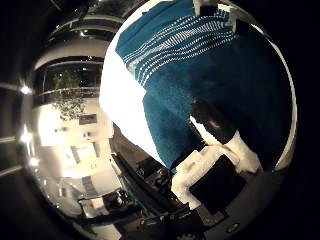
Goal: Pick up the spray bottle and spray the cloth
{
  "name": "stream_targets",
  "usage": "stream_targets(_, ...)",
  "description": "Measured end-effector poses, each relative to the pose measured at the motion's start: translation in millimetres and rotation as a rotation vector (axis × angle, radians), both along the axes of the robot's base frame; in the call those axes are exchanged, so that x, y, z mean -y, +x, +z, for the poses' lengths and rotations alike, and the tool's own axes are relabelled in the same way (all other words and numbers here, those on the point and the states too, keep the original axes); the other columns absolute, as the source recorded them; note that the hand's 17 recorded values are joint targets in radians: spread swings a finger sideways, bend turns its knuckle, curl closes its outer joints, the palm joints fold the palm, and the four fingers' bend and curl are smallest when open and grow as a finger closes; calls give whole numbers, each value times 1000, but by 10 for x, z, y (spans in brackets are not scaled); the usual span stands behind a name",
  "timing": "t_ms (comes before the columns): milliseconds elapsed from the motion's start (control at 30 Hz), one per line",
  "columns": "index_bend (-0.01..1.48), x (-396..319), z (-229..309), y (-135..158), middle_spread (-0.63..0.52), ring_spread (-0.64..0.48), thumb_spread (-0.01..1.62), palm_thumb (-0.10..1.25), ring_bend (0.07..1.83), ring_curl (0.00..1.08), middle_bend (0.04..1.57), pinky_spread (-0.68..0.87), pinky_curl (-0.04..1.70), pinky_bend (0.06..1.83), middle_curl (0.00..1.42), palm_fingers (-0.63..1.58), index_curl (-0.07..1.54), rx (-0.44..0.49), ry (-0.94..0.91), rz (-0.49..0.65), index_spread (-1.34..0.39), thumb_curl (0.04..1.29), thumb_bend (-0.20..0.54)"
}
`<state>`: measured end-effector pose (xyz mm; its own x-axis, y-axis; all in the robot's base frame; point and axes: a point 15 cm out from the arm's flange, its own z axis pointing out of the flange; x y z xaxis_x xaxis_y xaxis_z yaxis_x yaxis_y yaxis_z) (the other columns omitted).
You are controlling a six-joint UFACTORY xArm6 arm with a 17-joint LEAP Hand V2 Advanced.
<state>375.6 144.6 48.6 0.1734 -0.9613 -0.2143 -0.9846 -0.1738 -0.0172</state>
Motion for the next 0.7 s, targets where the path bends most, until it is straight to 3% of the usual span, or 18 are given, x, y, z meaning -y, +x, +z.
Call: stream_targets(700,177,-80,575,48,21,73,1392,816,617,362,469,212,638,415,435,280,360,82,44,22,-222,353,-7)
